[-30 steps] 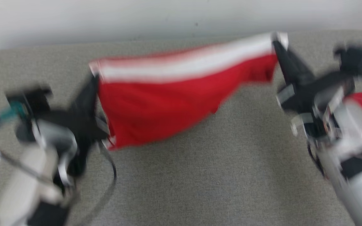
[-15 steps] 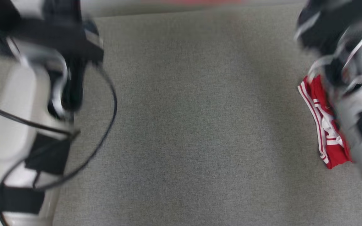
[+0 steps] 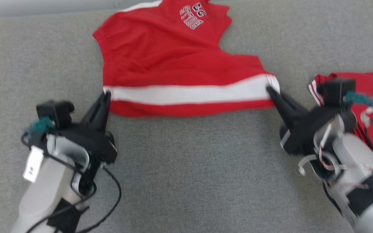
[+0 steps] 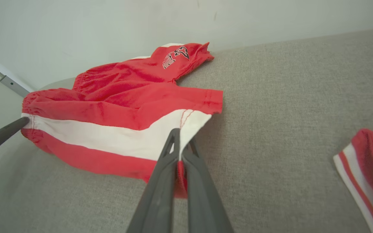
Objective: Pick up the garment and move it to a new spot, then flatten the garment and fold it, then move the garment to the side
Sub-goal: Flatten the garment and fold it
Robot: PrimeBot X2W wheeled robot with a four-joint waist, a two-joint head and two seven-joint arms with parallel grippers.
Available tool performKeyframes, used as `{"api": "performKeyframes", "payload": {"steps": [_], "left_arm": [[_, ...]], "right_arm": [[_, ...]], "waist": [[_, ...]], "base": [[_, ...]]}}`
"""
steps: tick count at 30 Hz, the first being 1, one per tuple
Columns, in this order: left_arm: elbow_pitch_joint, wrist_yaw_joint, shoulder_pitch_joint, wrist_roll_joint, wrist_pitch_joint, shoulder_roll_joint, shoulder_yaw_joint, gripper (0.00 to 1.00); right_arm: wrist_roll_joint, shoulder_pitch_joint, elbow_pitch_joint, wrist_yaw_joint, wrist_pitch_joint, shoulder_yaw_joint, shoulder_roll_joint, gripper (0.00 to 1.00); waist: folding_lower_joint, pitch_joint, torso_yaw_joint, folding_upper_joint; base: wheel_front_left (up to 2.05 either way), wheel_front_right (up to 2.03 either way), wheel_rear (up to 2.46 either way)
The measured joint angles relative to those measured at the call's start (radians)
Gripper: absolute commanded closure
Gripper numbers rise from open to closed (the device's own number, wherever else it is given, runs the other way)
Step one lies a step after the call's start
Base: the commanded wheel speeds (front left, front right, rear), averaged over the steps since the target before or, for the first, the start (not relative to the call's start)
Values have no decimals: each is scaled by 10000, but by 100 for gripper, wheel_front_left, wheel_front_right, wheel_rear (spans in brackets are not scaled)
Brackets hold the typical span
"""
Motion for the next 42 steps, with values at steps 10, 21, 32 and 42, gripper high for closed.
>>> {"api": "performKeyframes", "payload": {"steps": [10,21,32,42], "left_arm": [[-2,-96,1504,-466,-805,215,-207,100],[-836,-98,3239,-989,-1060,593,-752,100],[-1379,-98,4594,-1093,-1191,765,-571,100],[-1779,-98,5232,-1147,-1197,840,-573,100]], "right_arm": [[169,2111,-1058,46,153,73,-650,100],[798,4454,-2150,58,347,13,-1081,100],[1057,5449,-3179,-362,878,217,-1252,100],[1227,5947,-3791,-759,1496,405,-1494,100]], "waist": [[-2,-833,106,-1],[-2,-1787,370,-2],[-3,-2253,578,-2],[0,-2352,669,-2]], "base": [[0,0,0],[0,0,0],[0,0,0],[0,0,0]]}}
